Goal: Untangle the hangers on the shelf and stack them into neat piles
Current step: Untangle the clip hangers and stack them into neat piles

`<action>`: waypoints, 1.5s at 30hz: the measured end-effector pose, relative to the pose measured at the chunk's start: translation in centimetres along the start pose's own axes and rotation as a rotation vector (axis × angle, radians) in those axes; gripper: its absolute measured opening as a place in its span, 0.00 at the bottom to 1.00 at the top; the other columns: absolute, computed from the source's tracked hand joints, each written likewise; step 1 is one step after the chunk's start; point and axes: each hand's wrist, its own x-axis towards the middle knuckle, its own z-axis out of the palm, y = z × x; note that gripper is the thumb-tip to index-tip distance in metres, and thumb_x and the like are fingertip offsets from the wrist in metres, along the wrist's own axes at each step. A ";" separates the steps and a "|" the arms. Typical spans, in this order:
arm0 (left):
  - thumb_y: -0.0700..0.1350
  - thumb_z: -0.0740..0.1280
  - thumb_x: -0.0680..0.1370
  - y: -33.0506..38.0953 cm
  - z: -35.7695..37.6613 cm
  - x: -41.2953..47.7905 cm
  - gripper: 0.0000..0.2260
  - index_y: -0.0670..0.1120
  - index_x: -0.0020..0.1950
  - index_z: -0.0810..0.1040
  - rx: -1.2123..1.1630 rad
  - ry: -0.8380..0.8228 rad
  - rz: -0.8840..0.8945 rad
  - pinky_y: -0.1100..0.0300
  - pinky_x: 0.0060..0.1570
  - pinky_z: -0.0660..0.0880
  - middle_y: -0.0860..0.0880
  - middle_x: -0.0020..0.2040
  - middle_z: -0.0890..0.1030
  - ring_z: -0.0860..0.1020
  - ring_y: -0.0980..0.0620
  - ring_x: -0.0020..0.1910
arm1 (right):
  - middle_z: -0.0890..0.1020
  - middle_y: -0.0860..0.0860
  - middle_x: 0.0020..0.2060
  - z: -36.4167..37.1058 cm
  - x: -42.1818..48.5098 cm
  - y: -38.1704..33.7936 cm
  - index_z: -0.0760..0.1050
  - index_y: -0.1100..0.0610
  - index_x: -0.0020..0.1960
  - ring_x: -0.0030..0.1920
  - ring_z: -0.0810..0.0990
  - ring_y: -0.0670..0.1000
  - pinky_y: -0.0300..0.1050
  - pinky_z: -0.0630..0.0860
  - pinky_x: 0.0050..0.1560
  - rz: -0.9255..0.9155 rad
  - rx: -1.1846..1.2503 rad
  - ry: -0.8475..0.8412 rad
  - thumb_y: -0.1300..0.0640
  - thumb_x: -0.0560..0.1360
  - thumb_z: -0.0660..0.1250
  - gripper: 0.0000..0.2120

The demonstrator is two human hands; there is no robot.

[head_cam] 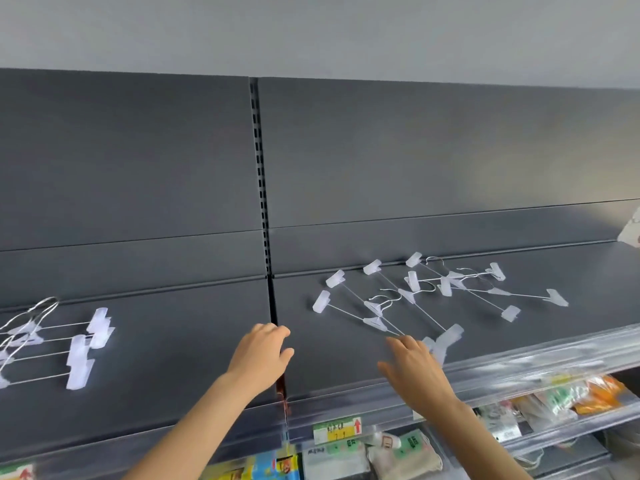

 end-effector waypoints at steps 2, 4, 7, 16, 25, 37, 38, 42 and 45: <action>0.49 0.58 0.80 1.2 0.6 1.6 0.17 0.47 0.67 0.69 -0.015 -0.003 0.012 0.56 0.63 0.68 0.50 0.66 0.73 0.67 0.50 0.67 | 0.72 0.50 0.63 -0.4 0.6 1.7 0.67 0.54 0.66 0.63 0.69 0.54 0.49 0.68 0.61 0.032 0.014 0.007 0.46 0.77 0.58 0.20; 0.49 0.58 0.80 2.2 1.4 3.3 0.16 0.47 0.67 0.70 -0.031 -0.005 0.025 0.56 0.62 0.69 0.50 0.65 0.74 0.67 0.50 0.67 | 0.72 0.50 0.63 -0.9 1.4 3.4 0.66 0.54 0.66 0.64 0.70 0.54 0.48 0.68 0.61 0.059 0.016 0.022 0.47 0.78 0.58 0.20; 0.48 0.57 0.80 3.5 2.6 5.9 0.16 0.47 0.66 0.71 -0.074 -0.009 0.048 0.56 0.60 0.70 0.51 0.64 0.75 0.69 0.50 0.65 | 0.73 0.50 0.63 -1.8 2.8 5.9 0.66 0.54 0.67 0.64 0.70 0.54 0.48 0.69 0.60 0.104 0.012 0.036 0.47 0.78 0.58 0.20; 0.45 0.56 0.80 8.3 4.3 12.7 0.13 0.46 0.61 0.75 -0.151 0.003 0.129 0.57 0.58 0.70 0.50 0.58 0.78 0.71 0.50 0.61 | 0.75 0.55 0.61 -3.5 7.2 11.1 0.70 0.60 0.64 0.62 0.73 0.56 0.51 0.72 0.61 0.237 0.107 0.025 0.50 0.78 0.59 0.19; 0.43 0.55 0.80 12.0 6.9 15.9 0.13 0.42 0.52 0.79 -0.164 -0.004 0.047 0.53 0.53 0.73 0.47 0.52 0.80 0.74 0.49 0.56 | 0.76 0.58 0.44 -2.6 13.3 13.5 0.71 0.64 0.42 0.46 0.75 0.60 0.48 0.71 0.46 0.203 0.242 -0.103 0.56 0.76 0.59 0.11; 0.55 0.65 0.75 14.8 9.0 18.2 0.16 0.49 0.58 0.76 0.084 -0.086 -0.013 0.58 0.56 0.66 0.50 0.55 0.79 0.73 0.49 0.57 | 0.67 0.50 0.25 -0.7 18.6 11.1 0.59 0.57 0.27 0.31 0.68 0.55 0.39 0.61 0.27 0.315 0.400 -0.135 0.50 0.72 0.65 0.22; 0.54 0.64 0.75 14.7 9.0 18.2 0.13 0.49 0.55 0.77 0.091 -0.075 -0.007 0.58 0.56 0.65 0.50 0.53 0.79 0.73 0.48 0.56 | 0.69 0.51 0.27 -0.5 18.8 11.0 0.61 0.59 0.28 0.34 0.70 0.56 0.39 0.64 0.31 0.327 0.412 -0.153 0.53 0.71 0.65 0.19; 0.49 0.63 0.76 14.0 8.5 18.1 0.07 0.49 0.48 0.79 0.048 -0.055 -0.019 0.61 0.56 0.64 0.53 0.45 0.81 0.75 0.50 0.50 | 0.78 0.55 0.33 -0.6 18.9 11.9 0.73 0.61 0.35 0.33 0.73 0.55 0.38 0.68 0.33 0.360 0.513 -0.232 0.60 0.68 0.64 0.05; 0.46 0.64 0.75 13.4 8.1 17.9 0.03 0.51 0.42 0.77 -0.045 -0.052 -0.027 0.63 0.52 0.64 0.58 0.31 0.73 0.73 0.50 0.42 | 0.76 0.53 0.27 -0.7 18.3 13.4 0.71 0.58 0.28 0.29 0.71 0.54 0.39 0.68 0.33 0.340 0.570 -0.233 0.61 0.67 0.64 0.10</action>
